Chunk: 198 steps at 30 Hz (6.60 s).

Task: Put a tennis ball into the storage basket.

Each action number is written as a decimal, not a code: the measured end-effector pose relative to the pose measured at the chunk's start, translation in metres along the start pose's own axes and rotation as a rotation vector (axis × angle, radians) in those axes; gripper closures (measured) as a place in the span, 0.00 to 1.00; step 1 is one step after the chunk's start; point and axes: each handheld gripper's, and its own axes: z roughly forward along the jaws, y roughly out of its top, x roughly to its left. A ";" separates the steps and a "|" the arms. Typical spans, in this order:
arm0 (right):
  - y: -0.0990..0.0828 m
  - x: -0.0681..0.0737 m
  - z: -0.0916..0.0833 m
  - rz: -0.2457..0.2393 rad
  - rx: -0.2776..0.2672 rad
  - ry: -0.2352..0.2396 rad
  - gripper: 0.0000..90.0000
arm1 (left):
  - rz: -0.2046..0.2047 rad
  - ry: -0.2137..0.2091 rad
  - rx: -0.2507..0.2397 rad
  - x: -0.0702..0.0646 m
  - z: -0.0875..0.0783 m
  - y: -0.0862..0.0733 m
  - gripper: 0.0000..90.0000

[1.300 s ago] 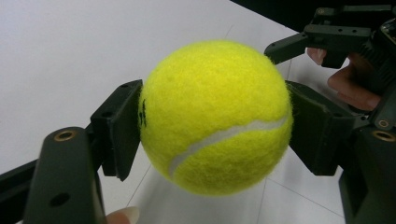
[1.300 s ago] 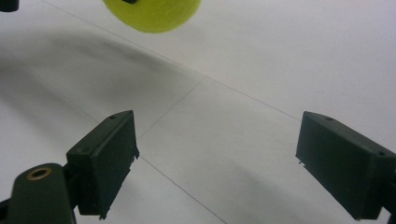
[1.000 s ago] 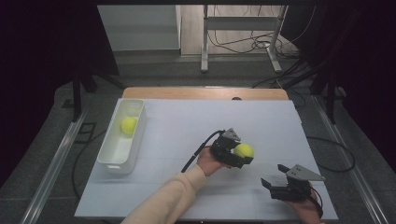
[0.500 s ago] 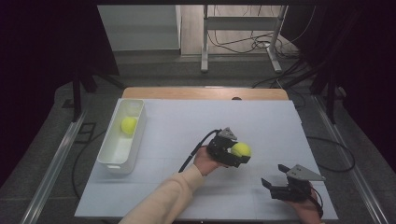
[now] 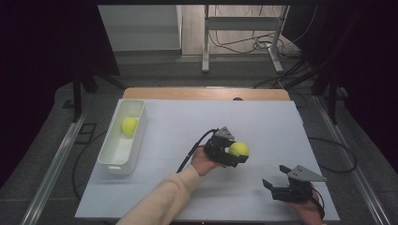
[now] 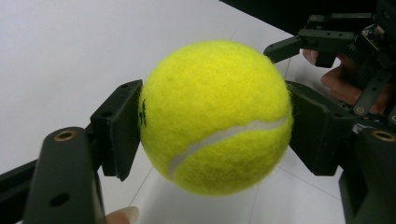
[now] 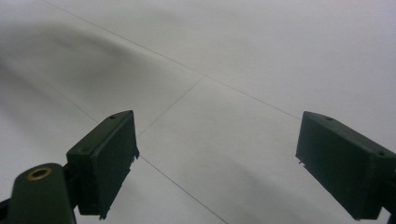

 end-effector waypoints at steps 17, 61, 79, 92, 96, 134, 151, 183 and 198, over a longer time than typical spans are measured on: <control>0.000 0.000 0.000 -0.002 0.000 -0.003 0.15 | 0.001 0.005 -0.007 0.003 -0.010 0.000 0.30; 0.000 0.001 0.000 -0.007 0.005 -0.005 0.15 | -0.036 0.079 -0.062 0.016 -0.068 -0.020 0.30; 0.000 0.001 0.000 -0.004 0.003 -0.008 0.15 | -0.055 0.108 -0.093 0.020 -0.090 -0.026 0.30; 0.001 0.002 -0.001 -0.008 -0.002 -0.012 0.15 | -0.078 0.148 -0.117 0.026 -0.111 -0.035 0.30; 0.001 0.003 -0.001 -0.008 -0.002 -0.012 0.15 | -0.083 0.160 -0.124 0.028 -0.117 -0.039 0.30; 0.002 0.003 0.000 -0.009 -0.007 -0.009 0.15 | -0.131 0.269 -0.185 0.042 -0.173 -0.055 0.30; 0.002 0.003 0.000 -0.010 -0.005 -0.009 0.15 | -0.153 0.316 -0.200 0.050 -0.193 -0.065 0.30; 0.002 0.003 0.000 -0.010 0.000 -0.016 0.15 | -0.220 0.423 -0.205 0.071 -0.234 -0.090 0.30; 0.003 0.003 0.001 -0.010 0.002 -0.018 0.15 | -0.259 0.478 -0.212 0.083 -0.253 -0.101 0.30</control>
